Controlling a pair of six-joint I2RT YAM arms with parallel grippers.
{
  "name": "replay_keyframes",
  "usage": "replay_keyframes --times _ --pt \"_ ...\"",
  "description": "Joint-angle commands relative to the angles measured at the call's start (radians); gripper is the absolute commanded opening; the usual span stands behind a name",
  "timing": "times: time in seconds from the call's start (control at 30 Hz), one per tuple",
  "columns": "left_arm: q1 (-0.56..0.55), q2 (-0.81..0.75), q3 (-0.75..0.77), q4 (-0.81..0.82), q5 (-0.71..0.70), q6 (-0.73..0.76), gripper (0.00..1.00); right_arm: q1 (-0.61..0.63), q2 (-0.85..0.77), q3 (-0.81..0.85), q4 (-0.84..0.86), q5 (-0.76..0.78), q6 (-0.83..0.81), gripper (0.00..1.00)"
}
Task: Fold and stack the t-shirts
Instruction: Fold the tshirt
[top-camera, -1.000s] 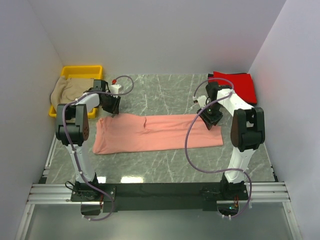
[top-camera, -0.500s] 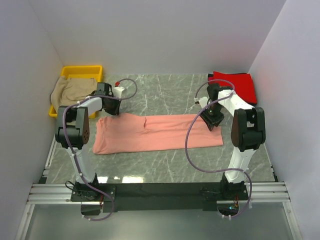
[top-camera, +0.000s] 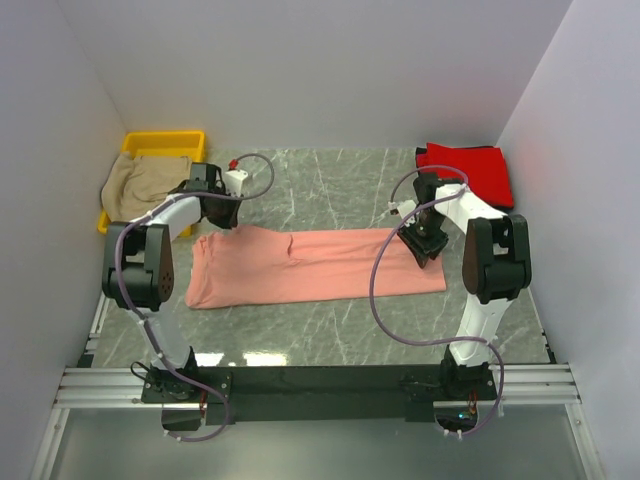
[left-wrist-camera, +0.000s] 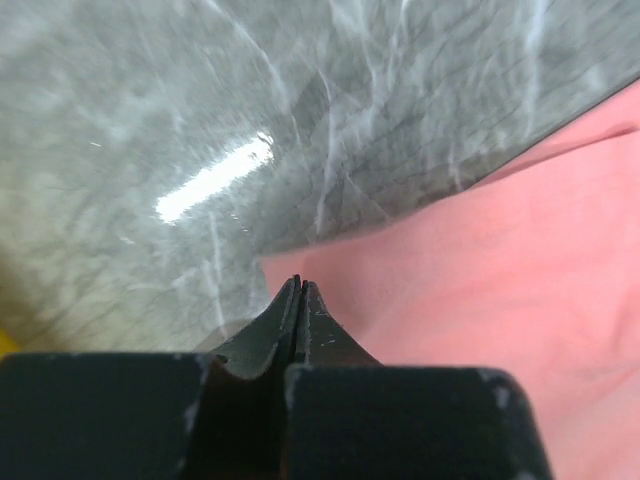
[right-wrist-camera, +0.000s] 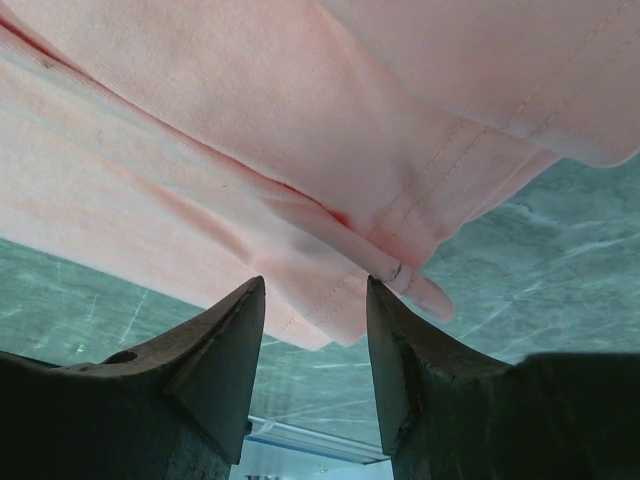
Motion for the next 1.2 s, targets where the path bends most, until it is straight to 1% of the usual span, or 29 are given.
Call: replay_keyframes --times 0.0,0.23,0.3,0.33,0.37,0.47,0.53,0.67,0.77,0.9,0.97,1.17 --pt "-0.002 -0.097 0.000 0.011 0.020 -0.002 0.01 -0.008 -0.059 -0.021 0.018 0.006 -0.010 0.52" --pt "-0.002 -0.129 -0.014 -0.020 0.066 0.020 0.01 -0.008 -0.068 -0.038 0.027 0.011 -0.014 0.52" --pt "-0.002 -0.120 -0.014 -0.038 0.057 0.021 0.01 -0.008 -0.067 -0.033 0.024 0.006 -0.014 0.52" --pt "0.001 -0.111 -0.010 -0.041 0.049 0.011 0.03 -0.008 -0.065 -0.033 0.021 0.003 -0.011 0.52" --pt "0.005 -0.091 -0.007 -0.037 0.037 -0.008 0.23 -0.008 -0.065 -0.033 0.022 0.000 -0.010 0.52" --pt "0.006 -0.073 -0.010 -0.006 0.005 -0.040 0.51 -0.008 -0.068 -0.036 0.022 -0.002 -0.007 0.52" --pt "0.002 -0.054 -0.007 0.009 -0.013 -0.049 0.51 -0.008 -0.070 -0.042 0.024 0.004 -0.008 0.52" --pt "-0.001 0.008 0.019 0.002 -0.055 -0.058 0.42 -0.008 -0.068 -0.038 0.022 0.011 -0.011 0.52" --pt "-0.002 0.033 0.021 0.002 -0.064 -0.057 0.39 -0.008 -0.059 -0.029 0.019 0.011 -0.011 0.52" --pt "-0.002 0.058 0.019 0.017 -0.078 -0.060 0.38 -0.008 -0.047 -0.021 0.015 0.011 -0.008 0.52" --pt "-0.002 0.064 0.019 0.026 -0.081 -0.064 0.36 -0.008 -0.045 -0.016 0.010 0.008 -0.008 0.52" --pt "-0.001 0.042 0.048 0.022 -0.081 -0.075 0.33 -0.008 -0.042 -0.007 0.003 0.014 -0.011 0.52"
